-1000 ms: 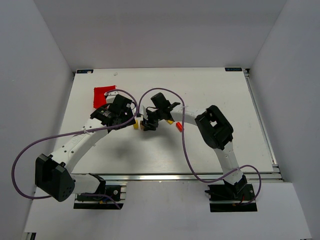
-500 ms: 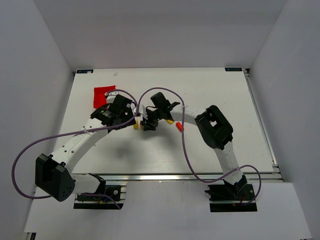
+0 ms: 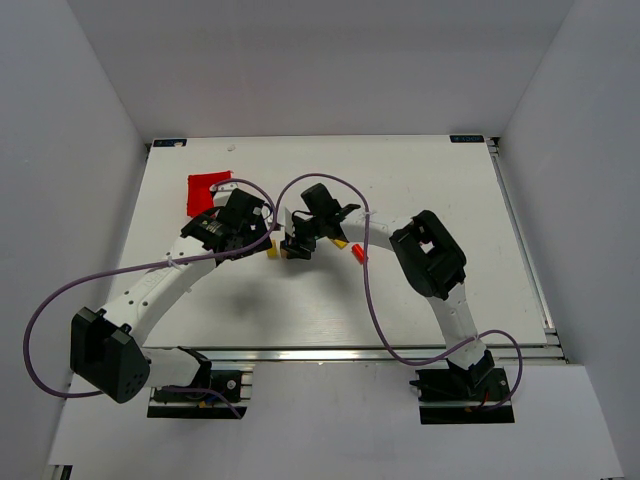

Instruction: Build the wood block tower

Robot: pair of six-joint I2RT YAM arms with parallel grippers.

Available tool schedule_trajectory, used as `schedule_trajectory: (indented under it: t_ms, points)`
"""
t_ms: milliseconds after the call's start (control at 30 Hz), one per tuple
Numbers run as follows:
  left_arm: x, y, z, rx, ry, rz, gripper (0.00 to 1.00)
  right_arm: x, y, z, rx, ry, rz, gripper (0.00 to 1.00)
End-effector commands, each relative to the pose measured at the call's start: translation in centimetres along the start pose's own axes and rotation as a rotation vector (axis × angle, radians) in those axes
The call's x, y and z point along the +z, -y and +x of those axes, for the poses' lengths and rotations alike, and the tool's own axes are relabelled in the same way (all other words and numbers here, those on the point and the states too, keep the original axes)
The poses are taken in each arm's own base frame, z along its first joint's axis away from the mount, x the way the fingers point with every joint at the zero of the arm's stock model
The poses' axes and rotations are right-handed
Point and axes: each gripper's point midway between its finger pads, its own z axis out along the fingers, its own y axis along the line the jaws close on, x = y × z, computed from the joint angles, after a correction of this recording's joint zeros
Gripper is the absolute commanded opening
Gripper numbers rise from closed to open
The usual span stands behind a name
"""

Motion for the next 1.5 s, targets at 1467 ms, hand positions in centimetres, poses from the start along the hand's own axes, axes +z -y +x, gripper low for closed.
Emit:
schedule_trajectory:
  t_ms: [1467]
  points:
    - [-2.7, 0.0, -2.5, -0.033, 0.070, 0.039, 0.98, -11.1, 3.6, 10.2, 0.484, -0.316, 0.395, 0.64]
